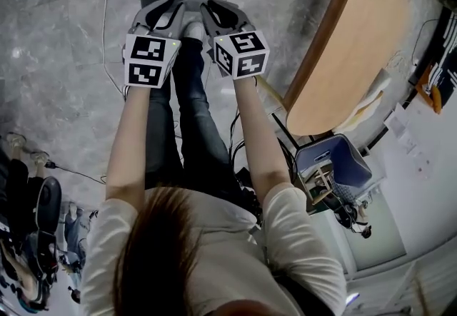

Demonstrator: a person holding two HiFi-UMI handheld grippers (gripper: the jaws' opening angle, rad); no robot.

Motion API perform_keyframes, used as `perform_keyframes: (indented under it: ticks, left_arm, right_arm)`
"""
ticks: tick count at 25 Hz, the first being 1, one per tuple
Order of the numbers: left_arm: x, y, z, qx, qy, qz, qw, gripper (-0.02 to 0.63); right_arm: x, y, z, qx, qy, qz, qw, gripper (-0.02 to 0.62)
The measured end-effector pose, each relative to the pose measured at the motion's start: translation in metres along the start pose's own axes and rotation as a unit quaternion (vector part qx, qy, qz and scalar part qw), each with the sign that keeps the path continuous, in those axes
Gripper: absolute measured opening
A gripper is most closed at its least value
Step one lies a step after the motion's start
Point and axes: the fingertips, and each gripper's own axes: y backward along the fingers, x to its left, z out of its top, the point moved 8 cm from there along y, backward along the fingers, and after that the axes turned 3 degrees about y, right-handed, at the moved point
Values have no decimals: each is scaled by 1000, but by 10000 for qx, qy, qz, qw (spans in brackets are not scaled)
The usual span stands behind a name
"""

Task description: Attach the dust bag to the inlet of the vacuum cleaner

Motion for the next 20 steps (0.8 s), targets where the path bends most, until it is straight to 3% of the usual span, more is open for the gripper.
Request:
perform_keyframes:
  ticks: [4, 10, 20]
  left_arm:
    - [2, 13, 13, -127, -15, 141, 9998, 38]
    - [-4, 50, 46, -482, 107, 272, 9984, 18]
    - [-31, 116, 140, -1210, -54, 305, 9922, 17]
  right_arm:
    - [3, 9, 18, -93, -91, -157, 9998, 2]
    - [13, 47, 66, -422, 67, -217, 9988, 2]
    - [31, 130, 164, -1128, 336, -148, 9929, 2]
